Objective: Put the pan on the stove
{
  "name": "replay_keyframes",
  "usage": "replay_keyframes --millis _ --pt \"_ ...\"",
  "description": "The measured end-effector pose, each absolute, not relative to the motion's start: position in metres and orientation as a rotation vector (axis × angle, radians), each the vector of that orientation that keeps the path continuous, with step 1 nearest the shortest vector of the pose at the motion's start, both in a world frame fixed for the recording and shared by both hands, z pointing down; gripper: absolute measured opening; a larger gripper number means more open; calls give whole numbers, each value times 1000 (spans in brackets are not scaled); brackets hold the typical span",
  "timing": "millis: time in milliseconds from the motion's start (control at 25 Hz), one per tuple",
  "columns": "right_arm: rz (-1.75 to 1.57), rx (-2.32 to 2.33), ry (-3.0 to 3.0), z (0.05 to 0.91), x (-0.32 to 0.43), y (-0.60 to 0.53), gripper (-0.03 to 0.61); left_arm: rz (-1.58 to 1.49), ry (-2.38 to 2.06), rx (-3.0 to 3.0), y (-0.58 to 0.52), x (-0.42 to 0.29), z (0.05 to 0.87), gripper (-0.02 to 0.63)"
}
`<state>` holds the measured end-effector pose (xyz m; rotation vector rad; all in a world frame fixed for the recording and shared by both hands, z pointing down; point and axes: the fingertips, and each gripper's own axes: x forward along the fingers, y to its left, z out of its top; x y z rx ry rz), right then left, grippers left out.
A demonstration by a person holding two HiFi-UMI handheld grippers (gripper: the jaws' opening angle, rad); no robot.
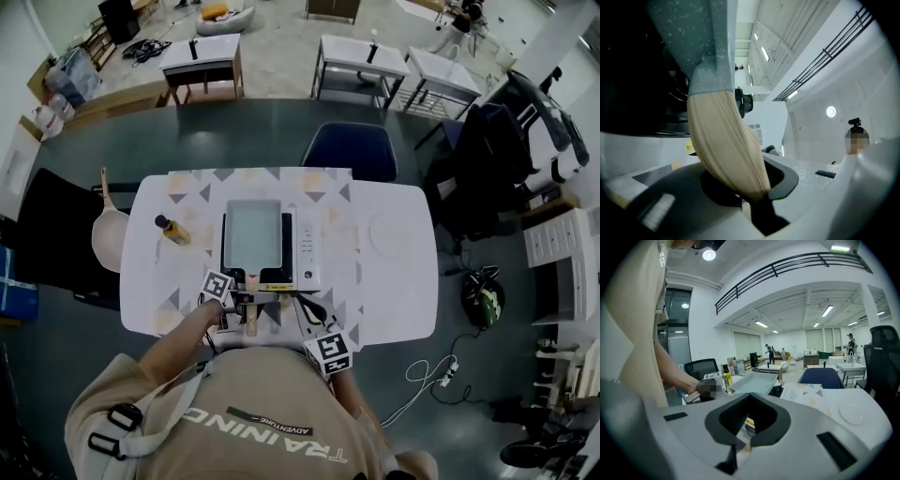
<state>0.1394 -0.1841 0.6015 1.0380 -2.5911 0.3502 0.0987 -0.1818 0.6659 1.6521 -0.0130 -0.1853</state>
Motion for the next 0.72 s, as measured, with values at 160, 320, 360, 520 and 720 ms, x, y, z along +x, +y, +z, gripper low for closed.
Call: replay_keyframes --millis 160,320,360,520,720 --pt "357 1091 -2586 607 149 -167 -2 -208 4 1619 -180 101 665 72" --pt "343 1148 -2576 601 157 -156 -1 -209 4 1616 -181 100 665 72" --pt "339 1161 -2575 600 160 -155 0 -206 5 1622 -182 100 665 72" --pt "347 1181 -2560 595 166 -149 0 -197 -7 1639 -182 100 667 72" --pt "335 1162 -2554 592 167 -149 -2 -215 -17 1633 -186 102 668 72"
